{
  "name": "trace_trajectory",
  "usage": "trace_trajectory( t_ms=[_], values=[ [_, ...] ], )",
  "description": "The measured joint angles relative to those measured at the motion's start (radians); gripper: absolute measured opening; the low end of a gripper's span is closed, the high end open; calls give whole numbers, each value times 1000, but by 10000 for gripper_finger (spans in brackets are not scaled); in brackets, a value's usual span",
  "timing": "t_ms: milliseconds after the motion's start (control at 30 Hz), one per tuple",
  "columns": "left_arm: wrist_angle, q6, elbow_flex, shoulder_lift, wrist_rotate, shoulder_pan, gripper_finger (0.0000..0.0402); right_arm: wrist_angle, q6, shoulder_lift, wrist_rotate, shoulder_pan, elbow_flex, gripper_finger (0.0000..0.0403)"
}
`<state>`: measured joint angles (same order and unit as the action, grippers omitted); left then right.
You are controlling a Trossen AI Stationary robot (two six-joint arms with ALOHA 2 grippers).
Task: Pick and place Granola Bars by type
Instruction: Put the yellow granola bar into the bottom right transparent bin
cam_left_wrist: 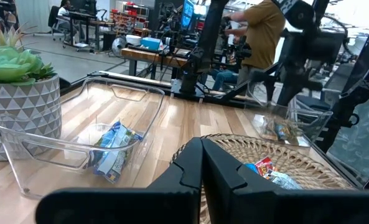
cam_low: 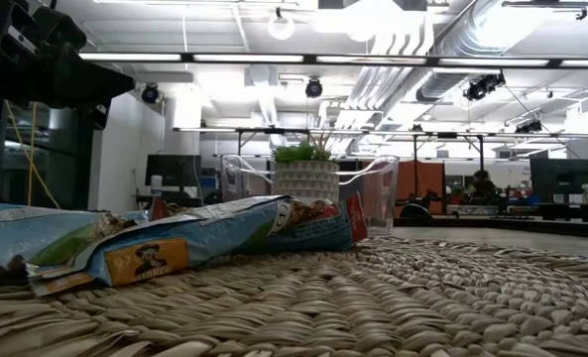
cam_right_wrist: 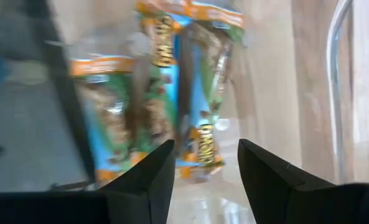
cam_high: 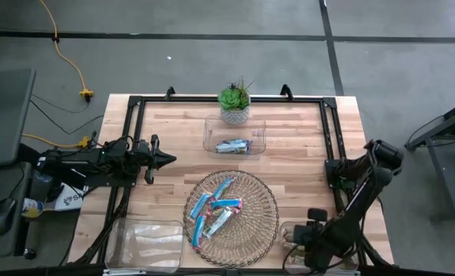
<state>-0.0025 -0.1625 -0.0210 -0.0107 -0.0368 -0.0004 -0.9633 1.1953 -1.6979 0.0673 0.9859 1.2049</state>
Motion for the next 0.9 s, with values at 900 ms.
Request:
trace_trajectory(
  t_ms=[900],
  values=[
    [0, 0, 0, 0, 0, 0, 1, 181, -175, 342, 642, 31, 0, 155]
  ],
)
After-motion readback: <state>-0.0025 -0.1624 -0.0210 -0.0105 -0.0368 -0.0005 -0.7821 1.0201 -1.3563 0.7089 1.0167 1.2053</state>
